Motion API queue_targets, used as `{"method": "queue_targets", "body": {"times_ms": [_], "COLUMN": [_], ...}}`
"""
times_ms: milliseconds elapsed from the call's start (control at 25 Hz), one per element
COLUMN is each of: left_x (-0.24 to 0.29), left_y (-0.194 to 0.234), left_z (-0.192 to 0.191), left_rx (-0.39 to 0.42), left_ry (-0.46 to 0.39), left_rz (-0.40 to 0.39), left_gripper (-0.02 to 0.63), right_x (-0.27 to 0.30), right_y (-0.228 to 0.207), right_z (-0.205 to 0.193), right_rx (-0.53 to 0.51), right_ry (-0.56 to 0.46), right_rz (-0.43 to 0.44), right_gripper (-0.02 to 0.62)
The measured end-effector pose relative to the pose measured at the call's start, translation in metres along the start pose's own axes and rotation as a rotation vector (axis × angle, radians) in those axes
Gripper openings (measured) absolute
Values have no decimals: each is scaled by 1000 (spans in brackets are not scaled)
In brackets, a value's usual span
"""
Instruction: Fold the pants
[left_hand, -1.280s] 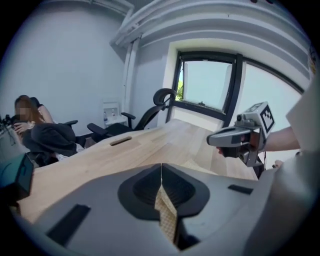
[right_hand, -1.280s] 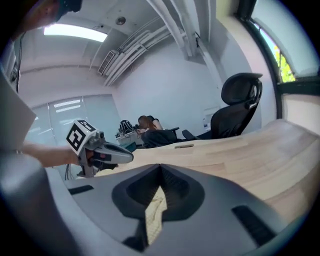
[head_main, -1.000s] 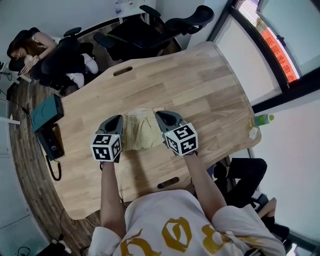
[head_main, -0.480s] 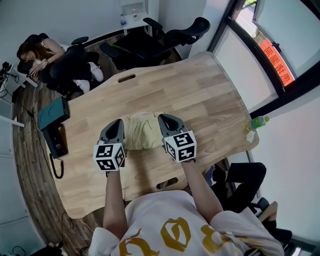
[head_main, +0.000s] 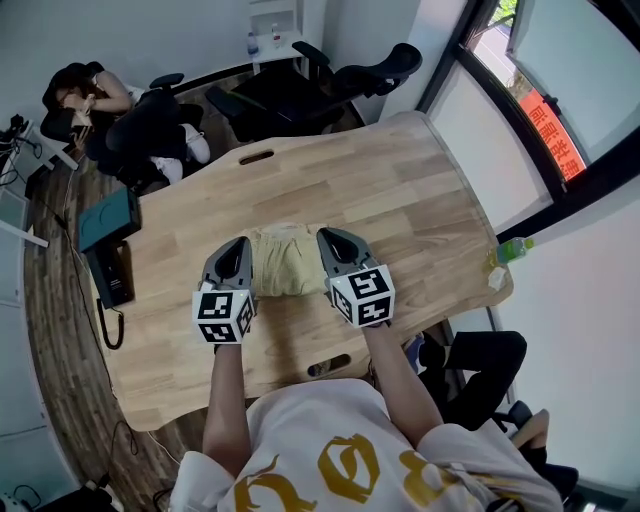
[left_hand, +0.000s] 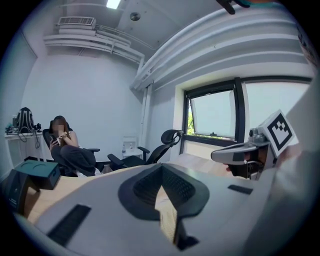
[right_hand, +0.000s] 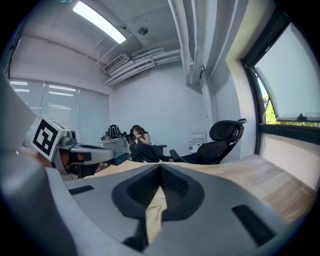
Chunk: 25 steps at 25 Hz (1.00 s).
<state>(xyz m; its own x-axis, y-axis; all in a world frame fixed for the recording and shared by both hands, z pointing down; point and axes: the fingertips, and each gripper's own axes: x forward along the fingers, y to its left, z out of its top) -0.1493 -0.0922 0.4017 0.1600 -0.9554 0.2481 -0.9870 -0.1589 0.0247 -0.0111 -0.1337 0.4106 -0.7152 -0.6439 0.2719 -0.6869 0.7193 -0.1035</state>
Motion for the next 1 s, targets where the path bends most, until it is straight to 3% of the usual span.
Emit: {"method": "queue_targets", "body": {"times_ms": [640, 1000], "left_x": [1, 3], "left_y": [4, 11], "left_z": [2, -5], "left_rx": [-17, -45], "left_ry": [-15, 20], "left_rz": [8, 31], "left_gripper": [8, 7], "right_x": [1, -1], "right_y": [-3, -10], "right_z": [-4, -7], "right_rx": [-17, 5], "right_ry": [16, 10], "right_rz": [-3, -5], "right_gripper": [5, 5]}}
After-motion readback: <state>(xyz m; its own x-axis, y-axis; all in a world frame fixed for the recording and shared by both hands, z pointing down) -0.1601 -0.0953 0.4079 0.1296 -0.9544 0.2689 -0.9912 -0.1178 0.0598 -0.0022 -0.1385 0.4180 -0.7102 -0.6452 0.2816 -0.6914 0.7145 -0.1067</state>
